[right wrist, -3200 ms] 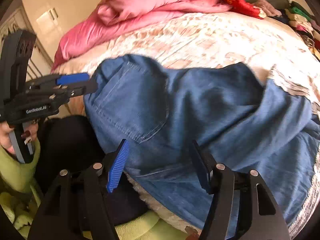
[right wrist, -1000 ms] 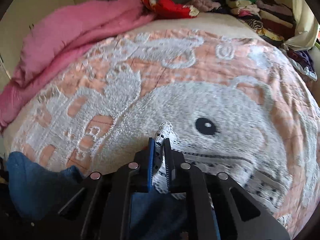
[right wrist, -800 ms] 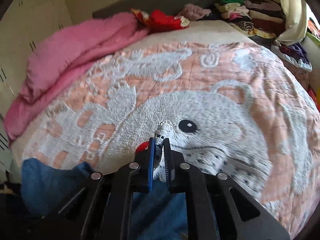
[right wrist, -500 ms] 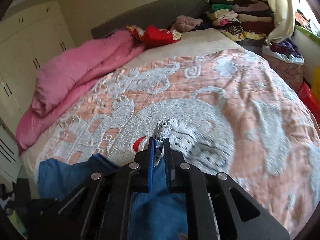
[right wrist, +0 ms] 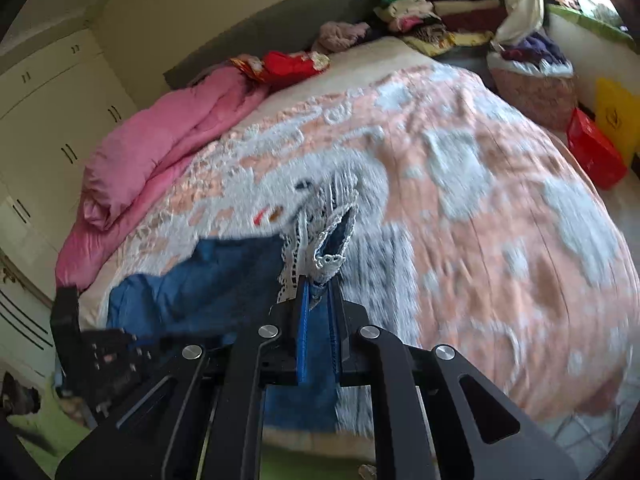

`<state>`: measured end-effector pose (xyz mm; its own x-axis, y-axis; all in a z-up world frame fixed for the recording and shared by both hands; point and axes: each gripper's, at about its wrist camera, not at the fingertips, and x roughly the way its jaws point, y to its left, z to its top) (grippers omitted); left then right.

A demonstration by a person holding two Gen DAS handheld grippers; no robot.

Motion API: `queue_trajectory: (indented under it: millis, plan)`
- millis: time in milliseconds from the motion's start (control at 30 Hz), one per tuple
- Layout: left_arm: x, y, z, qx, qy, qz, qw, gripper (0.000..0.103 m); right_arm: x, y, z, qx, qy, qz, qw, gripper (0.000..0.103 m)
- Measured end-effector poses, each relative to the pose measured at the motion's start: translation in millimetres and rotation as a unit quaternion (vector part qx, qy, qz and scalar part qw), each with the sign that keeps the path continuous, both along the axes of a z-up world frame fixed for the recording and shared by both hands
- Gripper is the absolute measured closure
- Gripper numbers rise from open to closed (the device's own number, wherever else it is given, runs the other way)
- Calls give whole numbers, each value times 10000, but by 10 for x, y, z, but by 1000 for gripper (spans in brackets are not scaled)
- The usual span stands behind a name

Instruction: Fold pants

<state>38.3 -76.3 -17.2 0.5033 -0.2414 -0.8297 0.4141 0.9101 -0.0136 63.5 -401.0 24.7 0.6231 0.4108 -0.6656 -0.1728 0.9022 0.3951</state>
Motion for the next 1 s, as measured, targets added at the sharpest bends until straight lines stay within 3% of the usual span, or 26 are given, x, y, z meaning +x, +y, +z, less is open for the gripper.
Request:
queue_trajectory:
  millis: [300, 400, 433, 500, 533, 600, 667, 867, 1000]
  plan:
    - [-80, -147, -126, 154, 196, -29, 9997, 102, -282, -203, -595, 283, 924, -304, 9949, 92]
    - [-58, -169, -185, 201, 264, 16, 9994, 102, -297, -206, -648, 386, 956, -295, 9942, 90]
    - [-46, -183, -212, 227, 286, 25, 9993, 102, -302, -209, -656, 439, 945, -291, 9941, 86]
    - [-35, -204, -251, 260, 312, 28, 9992, 102, -292, -240, -679, 560, 948, -369, 9932, 68]
    - [-30, -214, -258, 283, 306, 31, 9991, 102, -275, -260, -684, 603, 954, -417, 9927, 67]
    - [-27, -225, -247, 267, 272, 22, 9993, 103, -244, -284, -720, 718, 976, -464, 9915, 73]
    - [-49, -212, -208, 247, 214, 4, 9995, 103, -247, -294, -717, 663, 957, -409, 9924, 94]
    - [-243, -161, -5, 154, 45, -238, 9996, 103, -415, -362, -630, 423, 919, -295, 9944, 94]
    - [-266, -212, -113, 205, 247, -371, 9988, 103, -452, -394, -695, 265, 1069, -335, 9934, 93]
